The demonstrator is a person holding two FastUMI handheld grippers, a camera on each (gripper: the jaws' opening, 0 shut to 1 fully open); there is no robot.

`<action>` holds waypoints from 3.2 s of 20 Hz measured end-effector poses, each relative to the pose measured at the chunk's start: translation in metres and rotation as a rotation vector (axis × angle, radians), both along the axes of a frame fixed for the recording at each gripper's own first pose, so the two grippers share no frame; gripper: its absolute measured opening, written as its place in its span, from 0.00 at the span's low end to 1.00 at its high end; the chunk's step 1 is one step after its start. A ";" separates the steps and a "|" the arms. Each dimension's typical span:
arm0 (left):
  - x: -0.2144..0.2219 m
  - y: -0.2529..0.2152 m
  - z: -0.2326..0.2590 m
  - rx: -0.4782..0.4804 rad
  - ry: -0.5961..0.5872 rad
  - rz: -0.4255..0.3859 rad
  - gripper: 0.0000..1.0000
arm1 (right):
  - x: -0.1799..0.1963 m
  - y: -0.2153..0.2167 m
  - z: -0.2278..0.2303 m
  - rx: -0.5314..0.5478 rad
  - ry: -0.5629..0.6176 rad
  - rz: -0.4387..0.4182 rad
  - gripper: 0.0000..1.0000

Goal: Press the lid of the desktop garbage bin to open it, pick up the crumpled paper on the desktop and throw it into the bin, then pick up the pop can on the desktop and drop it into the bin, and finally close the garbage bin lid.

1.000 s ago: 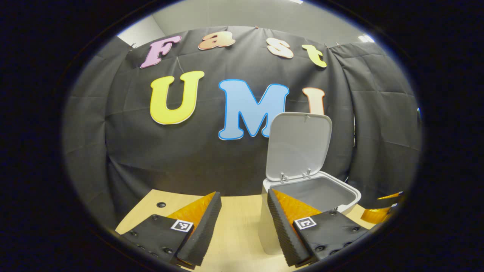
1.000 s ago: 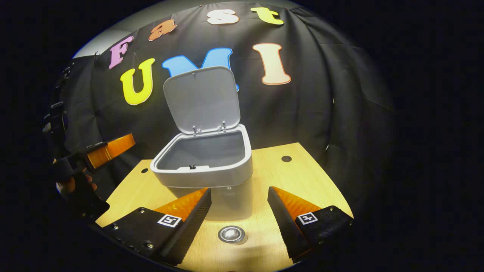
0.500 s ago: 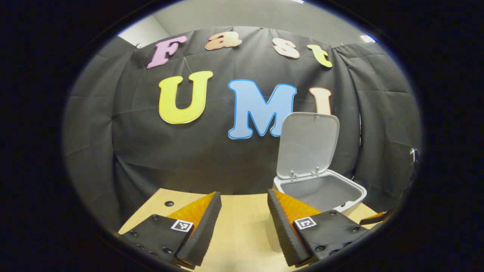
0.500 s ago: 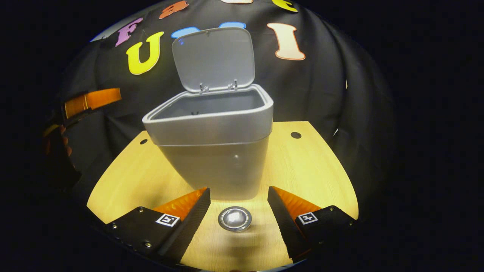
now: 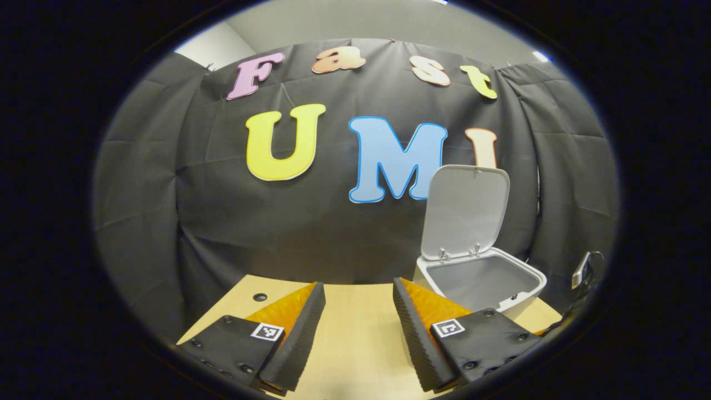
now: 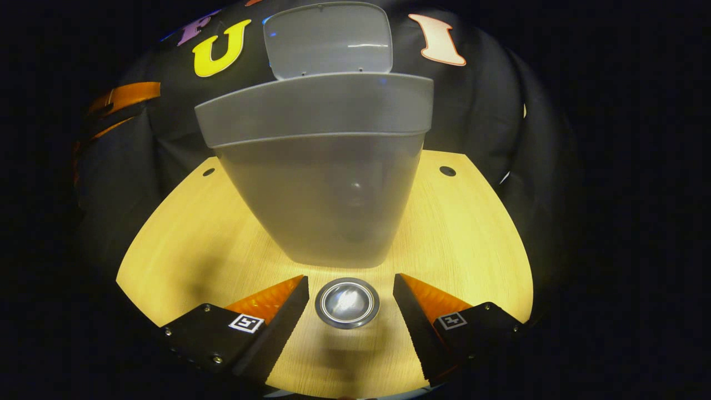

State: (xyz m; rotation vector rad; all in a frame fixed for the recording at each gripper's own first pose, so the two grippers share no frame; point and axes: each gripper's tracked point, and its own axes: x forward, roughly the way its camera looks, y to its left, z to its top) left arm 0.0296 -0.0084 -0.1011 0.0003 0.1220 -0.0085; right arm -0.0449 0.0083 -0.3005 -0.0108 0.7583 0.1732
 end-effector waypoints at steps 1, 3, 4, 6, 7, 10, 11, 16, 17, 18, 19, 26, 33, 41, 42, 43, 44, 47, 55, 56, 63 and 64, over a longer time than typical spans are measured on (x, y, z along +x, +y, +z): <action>-0.001 0.001 0.000 -0.001 0.001 0.005 0.85 | -0.002 0.000 -0.003 0.000 0.010 0.003 0.98; -0.003 0.004 -0.001 -0.002 0.004 0.012 0.85 | -0.005 0.000 -0.006 0.003 0.037 0.005 0.98; -0.003 0.005 -0.002 -0.002 0.006 0.016 0.85 | -0.005 0.002 -0.006 0.008 0.050 0.005 0.98; -0.005 0.008 -0.002 -0.003 0.008 0.024 0.85 | -0.006 0.002 -0.006 0.018 0.071 0.000 0.98; -0.005 0.010 -0.002 -0.004 0.010 0.027 0.85 | -0.007 0.001 -0.004 0.020 0.079 0.000 0.98; -0.005 0.013 -0.006 -0.003 0.017 0.036 0.85 | -0.008 0.002 -0.005 0.012 0.088 0.008 0.98; -0.006 0.014 -0.006 -0.004 0.019 0.038 0.85 | -0.008 0.002 -0.007 0.011 0.091 0.011 0.98; -0.004 0.016 -0.009 -0.002 0.025 0.042 0.85 | -0.009 0.008 -0.005 0.003 0.107 0.028 0.87; -0.003 0.016 -0.010 -0.002 0.025 0.041 0.85 | -0.010 0.007 -0.005 0.002 0.109 0.032 0.87; -0.003 0.015 -0.010 -0.002 0.026 0.040 0.85 | -0.009 0.007 -0.005 -0.001 0.109 0.037 0.86; -0.002 0.014 -0.010 -0.002 0.026 0.039 0.85 | -0.009 0.007 -0.005 -0.001 0.109 0.037 0.94; 0.001 0.009 -0.011 -0.003 0.026 0.024 0.85 | -0.006 0.001 0.002 0.004 0.082 0.006 0.84; 0.003 -0.001 -0.010 -0.008 0.024 0.002 0.85 | 0.008 -0.036 0.016 -0.034 0.035 -0.111 0.84; 0.004 -0.007 -0.010 -0.009 0.025 -0.017 0.85 | 0.043 -0.081 0.059 -0.093 -0.110 -0.233 0.84; 0.005 -0.007 -0.011 -0.009 0.026 -0.018 0.85 | 0.049 -0.086 0.068 -0.102 -0.134 -0.244 0.85; 0.004 -0.007 -0.011 -0.009 0.026 -0.018 0.85 | 0.054 -0.090 0.076 -0.110 -0.159 -0.256 0.85; 0.004 -0.007 -0.010 -0.008 0.026 -0.019 0.85 | 0.057 -0.091 0.082 -0.116 -0.185 -0.265 0.84; 0.005 -0.005 -0.012 -0.008 0.028 -0.018 0.85 | 0.072 -0.096 0.102 -0.128 -0.262 -0.280 0.84; 0.005 0.000 -0.013 -0.010 0.031 -0.007 0.85 | 0.112 -0.096 0.171 -0.166 -0.526 -0.272 0.84; 0.005 0.002 -0.014 -0.009 0.030 -0.005 0.85 | 0.115 -0.092 0.181 -0.162 -0.559 -0.264 0.84; 0.004 0.009 -0.013 -0.011 0.032 0.013 0.85 | 0.132 -0.052 0.210 -0.095 -0.671 -0.153 0.84; 0.004 0.010 -0.014 -0.011 0.031 0.016 0.85 | 0.132 -0.047 0.210 -0.089 -0.670 -0.137 0.84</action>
